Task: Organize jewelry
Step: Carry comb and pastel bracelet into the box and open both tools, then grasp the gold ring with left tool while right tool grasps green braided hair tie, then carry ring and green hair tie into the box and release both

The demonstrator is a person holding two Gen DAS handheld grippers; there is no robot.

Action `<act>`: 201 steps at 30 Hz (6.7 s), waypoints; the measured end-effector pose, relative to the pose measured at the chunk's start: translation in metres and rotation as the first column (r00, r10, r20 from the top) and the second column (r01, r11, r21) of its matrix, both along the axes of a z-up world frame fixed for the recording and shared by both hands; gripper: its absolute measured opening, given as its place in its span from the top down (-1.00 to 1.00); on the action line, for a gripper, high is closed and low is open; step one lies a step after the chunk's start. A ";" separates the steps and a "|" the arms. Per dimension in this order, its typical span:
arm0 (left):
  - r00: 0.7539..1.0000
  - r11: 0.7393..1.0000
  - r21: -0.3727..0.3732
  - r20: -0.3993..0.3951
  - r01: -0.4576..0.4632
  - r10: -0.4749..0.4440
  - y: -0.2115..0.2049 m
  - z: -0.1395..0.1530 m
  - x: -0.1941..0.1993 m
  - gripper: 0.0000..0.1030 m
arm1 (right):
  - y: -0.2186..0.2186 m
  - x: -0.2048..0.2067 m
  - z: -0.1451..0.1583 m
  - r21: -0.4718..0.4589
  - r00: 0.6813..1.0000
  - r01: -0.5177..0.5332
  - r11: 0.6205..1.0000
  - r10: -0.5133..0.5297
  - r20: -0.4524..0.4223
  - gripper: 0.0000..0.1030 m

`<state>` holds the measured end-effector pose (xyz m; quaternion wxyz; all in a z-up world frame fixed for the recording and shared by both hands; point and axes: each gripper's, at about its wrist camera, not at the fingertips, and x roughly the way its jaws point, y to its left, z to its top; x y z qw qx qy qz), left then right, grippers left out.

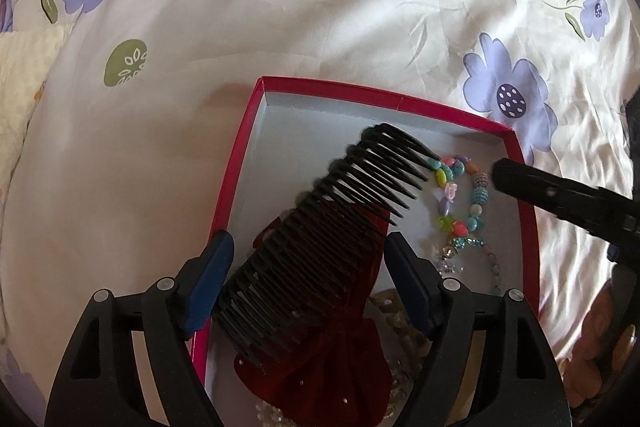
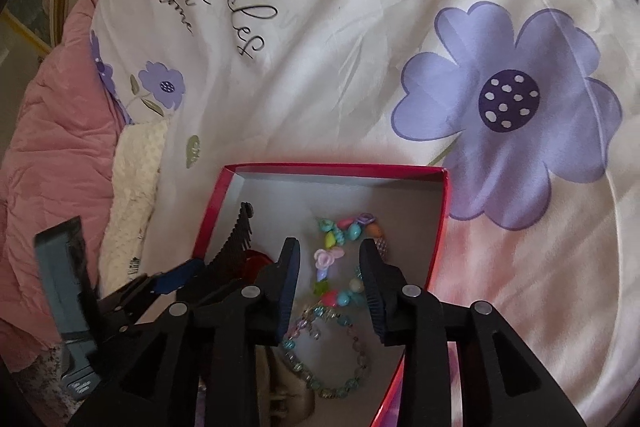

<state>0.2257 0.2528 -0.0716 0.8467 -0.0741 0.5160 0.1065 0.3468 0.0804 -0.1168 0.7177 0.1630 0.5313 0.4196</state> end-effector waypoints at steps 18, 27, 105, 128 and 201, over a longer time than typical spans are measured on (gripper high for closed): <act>1.000 0.999 -0.028 0.001 -0.027 0.027 -0.003 0.005 -0.017 -0.70 | -0.083 -0.044 0.030 0.074 0.998 0.062 0.995 -0.063 0.014 0.13; 0.990 0.986 -0.158 0.122 -0.052 0.072 -0.013 0.042 -0.076 -0.72 | -0.159 -0.073 0.038 0.054 0.986 0.158 0.986 -0.160 0.045 0.06; 0.931 0.910 -0.208 0.158 0.358 -0.330 -0.217 0.023 -0.141 0.59 | -0.249 -0.154 0.014 -0.186 0.967 0.187 0.964 -0.148 0.205 0.59; 0.968 0.974 -0.188 0.237 0.125 -0.078 -0.100 0.057 -0.194 0.59 | -0.173 -0.177 0.039 -0.124 0.976 0.027 0.992 0.001 0.217 0.59; 0.994 0.990 -0.143 0.113 0.008 0.009 -0.005 -0.004 -0.108 0.54 | -0.013 -0.160 0.002 -0.100 0.972 -0.192 0.976 0.204 0.116 0.38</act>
